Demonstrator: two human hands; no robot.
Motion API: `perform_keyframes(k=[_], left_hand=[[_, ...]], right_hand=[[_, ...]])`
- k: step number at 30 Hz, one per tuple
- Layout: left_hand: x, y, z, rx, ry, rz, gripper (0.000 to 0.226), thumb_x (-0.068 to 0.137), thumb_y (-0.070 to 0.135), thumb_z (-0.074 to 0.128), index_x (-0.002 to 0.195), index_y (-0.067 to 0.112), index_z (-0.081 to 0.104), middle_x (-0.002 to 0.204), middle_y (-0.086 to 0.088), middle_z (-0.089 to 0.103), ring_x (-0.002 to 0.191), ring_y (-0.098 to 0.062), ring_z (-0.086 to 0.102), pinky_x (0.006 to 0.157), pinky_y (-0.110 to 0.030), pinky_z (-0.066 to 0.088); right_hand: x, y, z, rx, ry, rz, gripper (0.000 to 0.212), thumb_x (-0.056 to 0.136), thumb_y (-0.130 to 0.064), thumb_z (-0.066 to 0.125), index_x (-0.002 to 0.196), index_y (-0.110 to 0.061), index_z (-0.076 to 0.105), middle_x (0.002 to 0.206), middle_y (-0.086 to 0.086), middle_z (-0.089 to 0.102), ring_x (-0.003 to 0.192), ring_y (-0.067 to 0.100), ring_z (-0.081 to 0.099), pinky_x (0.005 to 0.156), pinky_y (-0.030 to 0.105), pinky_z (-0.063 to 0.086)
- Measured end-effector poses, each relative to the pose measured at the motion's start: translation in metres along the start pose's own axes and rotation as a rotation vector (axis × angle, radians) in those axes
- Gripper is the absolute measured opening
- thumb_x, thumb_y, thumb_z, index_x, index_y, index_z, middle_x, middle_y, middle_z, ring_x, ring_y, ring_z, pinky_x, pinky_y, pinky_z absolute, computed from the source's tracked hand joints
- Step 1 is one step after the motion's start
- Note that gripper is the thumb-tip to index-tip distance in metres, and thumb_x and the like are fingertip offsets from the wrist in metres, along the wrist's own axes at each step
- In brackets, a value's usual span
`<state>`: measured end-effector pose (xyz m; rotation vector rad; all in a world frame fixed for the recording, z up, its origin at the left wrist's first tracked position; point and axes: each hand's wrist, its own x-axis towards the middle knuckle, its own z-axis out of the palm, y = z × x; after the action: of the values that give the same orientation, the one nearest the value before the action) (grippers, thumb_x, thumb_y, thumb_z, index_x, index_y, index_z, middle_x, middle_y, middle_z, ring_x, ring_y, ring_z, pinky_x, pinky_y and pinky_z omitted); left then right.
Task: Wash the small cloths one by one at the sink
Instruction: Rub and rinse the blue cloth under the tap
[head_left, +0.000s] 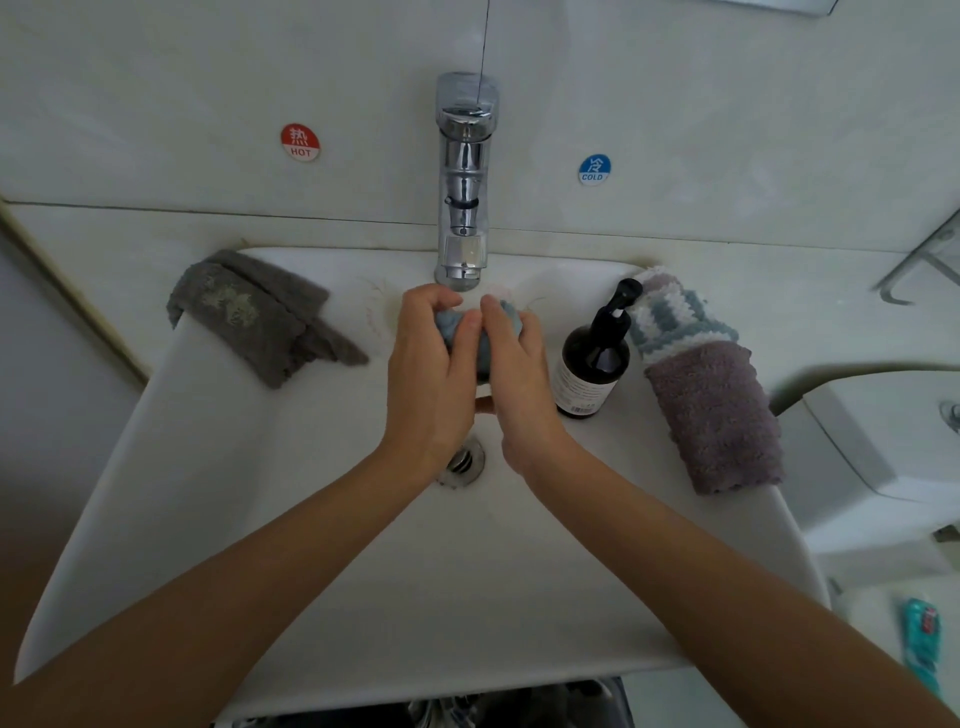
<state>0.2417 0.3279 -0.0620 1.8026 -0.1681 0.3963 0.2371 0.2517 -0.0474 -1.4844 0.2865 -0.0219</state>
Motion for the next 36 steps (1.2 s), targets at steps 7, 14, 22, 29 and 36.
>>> perform_keyframes(k=[7,14,22,29,36], left_hand=[[0.003,0.006,0.006,0.008,-0.124,-0.195,0.011,0.103,0.034,0.035,0.109,0.028,0.040,0.100,0.007,0.059,0.090,-0.008,0.062,0.080,-0.038,0.056],[0.001,0.013,0.005,0.018,-0.005,-0.157,0.051,0.094,0.059,0.041,0.079,0.013,0.056,0.064,0.001,0.059,0.059,-0.012,0.059,0.059,-0.031,0.051],[-0.005,0.012,0.005,-0.087,0.075,-0.158,0.046,0.100,0.024,0.046,0.059,0.006,0.057,0.053,-0.008,0.055,0.051,-0.021,0.054,0.055,-0.042,0.047],[-0.007,0.008,0.003,-0.043,0.058,-0.097,0.048,0.101,0.020,0.044,0.053,0.022,0.049,0.044,0.011,0.049,0.044,-0.003,0.046,0.049,-0.022,0.039],[0.011,0.015,-0.018,0.074,-0.118,-0.069,0.038,0.101,0.042,0.041,0.069,0.024,0.051,0.067,0.006,0.057,0.060,0.001,0.059,0.053,-0.013,0.045]], right_hand=[[-0.003,0.001,0.000,0.126,0.163,-0.215,0.019,0.098,-0.006,0.044,0.085,-0.017,0.053,0.077,-0.001,0.057,0.067,0.004,0.057,0.060,0.021,0.049],[-0.008,-0.001,0.009,0.096,0.135,-0.235,0.035,0.102,-0.019,0.044,0.067,-0.018,0.046,0.051,-0.016,0.048,0.051,-0.002,0.047,0.051,0.017,0.041],[-0.003,0.003,0.012,0.063,0.135,-0.164,0.051,0.096,-0.013,0.050,0.047,-0.025,0.042,0.047,-0.007,0.044,0.055,0.015,0.045,0.058,0.033,0.038],[-0.001,0.006,0.010,0.034,0.120,-0.022,0.054,0.094,-0.013,0.050,0.041,-0.025,0.047,0.046,-0.009,0.045,0.062,0.020,0.048,0.063,0.037,0.040],[0.002,-0.015,-0.014,-0.144,0.016,-0.131,0.048,0.106,-0.039,0.030,0.085,-0.011,0.063,0.076,0.005,0.067,0.067,0.010,0.067,0.056,0.021,0.052]])
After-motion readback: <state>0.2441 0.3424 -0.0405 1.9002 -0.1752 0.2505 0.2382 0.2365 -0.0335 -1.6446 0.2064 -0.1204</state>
